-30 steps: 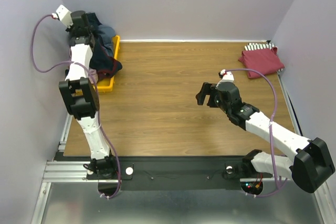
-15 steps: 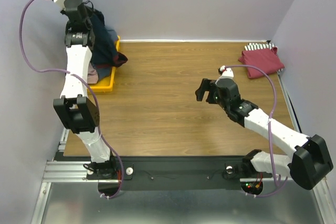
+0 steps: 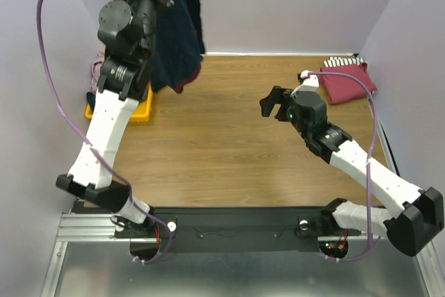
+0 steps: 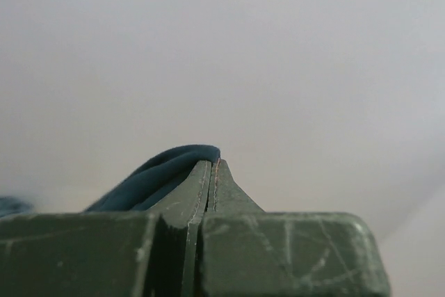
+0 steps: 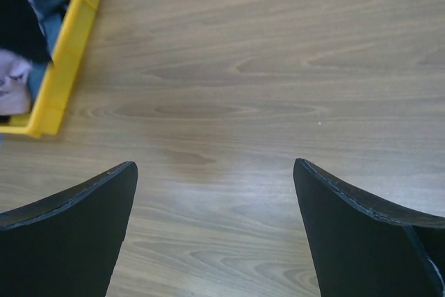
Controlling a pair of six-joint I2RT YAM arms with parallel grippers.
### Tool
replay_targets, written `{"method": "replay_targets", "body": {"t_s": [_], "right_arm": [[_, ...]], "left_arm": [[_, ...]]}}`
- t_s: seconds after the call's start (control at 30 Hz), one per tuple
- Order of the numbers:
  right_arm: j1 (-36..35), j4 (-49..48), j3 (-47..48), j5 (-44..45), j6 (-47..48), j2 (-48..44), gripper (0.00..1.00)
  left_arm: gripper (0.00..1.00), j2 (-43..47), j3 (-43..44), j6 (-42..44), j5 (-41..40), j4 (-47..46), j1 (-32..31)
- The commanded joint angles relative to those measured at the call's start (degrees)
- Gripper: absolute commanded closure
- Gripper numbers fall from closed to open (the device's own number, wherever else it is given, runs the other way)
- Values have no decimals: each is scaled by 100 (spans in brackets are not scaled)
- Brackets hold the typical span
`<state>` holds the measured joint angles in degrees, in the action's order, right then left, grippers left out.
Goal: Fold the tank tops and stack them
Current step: Move the tank top to the center of the board
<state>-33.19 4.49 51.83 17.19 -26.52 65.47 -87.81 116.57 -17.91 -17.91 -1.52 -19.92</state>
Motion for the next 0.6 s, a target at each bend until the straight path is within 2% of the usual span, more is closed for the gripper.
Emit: {"method": "replay_targets", "body": {"t_s": [0.0,0.13,0.2,0.27,0.37,0.47,0.5,0.57], "right_arm": [[-21,-168,248,179,174,-456,0],[-21,-168,143,162,156,-869,0],[-30,-168,90,144,139,-1036,0],[-21,-168,29,153,130,-1037,0],[-21,-168,-112,109,51,-932,0],[-21,-168,-261,109,-63,-765,0],[-21,-177,-375,135,-133,-625,0],[-21,-194,-559,179,-204,-457,0]], "left_arm": [[100,817,-423,157,-265,-841,-826],[100,1555,-1381,95,-537,-1368,-1654],[100,1907,-1865,-194,-547,-1404,-1699],[100,2100,-2312,-388,-888,-1229,-1690],[100,2075,-2944,-756,-1039,-965,-1612],[98,1830,-3561,-1389,-487,-903,-1323],[91,1429,-3841,-1573,228,-816,-912],[84,569,-4019,-2283,1084,-719,-184]]}}
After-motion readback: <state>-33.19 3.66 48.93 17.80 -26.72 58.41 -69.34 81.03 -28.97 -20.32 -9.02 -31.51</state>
